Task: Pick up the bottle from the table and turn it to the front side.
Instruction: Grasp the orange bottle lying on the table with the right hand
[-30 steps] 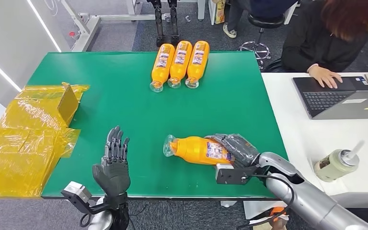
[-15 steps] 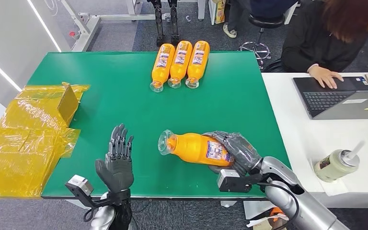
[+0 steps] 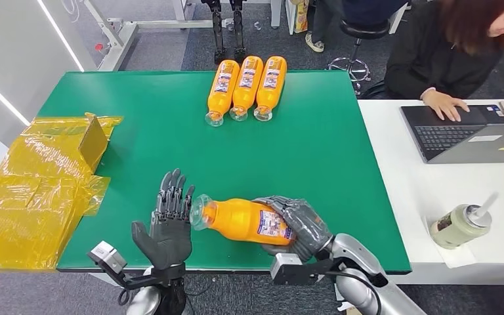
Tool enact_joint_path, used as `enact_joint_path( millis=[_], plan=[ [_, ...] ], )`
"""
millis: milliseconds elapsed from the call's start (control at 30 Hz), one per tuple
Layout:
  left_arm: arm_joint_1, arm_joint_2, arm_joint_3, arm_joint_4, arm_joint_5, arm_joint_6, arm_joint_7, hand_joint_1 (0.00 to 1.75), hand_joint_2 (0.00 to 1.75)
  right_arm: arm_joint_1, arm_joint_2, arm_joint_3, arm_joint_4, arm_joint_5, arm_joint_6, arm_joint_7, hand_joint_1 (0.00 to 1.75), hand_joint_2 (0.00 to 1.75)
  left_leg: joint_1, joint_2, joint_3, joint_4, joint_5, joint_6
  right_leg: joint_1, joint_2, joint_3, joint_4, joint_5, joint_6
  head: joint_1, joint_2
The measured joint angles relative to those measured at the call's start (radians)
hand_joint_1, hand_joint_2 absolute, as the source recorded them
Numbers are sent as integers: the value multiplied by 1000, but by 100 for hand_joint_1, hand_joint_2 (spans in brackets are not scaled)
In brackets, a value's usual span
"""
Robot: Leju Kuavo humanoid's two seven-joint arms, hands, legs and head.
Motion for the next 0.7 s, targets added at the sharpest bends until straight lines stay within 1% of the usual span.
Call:
enact_joint_path(
  millis=[200,400,533,700],
  plan=[
    [-7,-6,-42,-3,-36,5,1,0,0,35,79,1,-13,18,-1,21,175,175,0,0,0,0,0,0,0,0,0,0,0,0,0,0],
    [-12,-4,-66,-8,-46,5,4,0,0,41,122,1,-15,37,2,28,175,175,0,0,0,0,0,0,0,1,0,0,0,0,0,0],
    [-16,-4,-78,-8,-46,5,4,0,0,41,162,1,-15,66,25,39,175,175,0,0,0,0,0,0,0,1,0,0,0,0,0,0],
    [-22,-4,-84,-8,-45,5,1,0,0,41,190,1,-15,79,34,43,175,175,0,0,0,0,0,0,0,1,0,0,0,0,0,0]
  ],
)
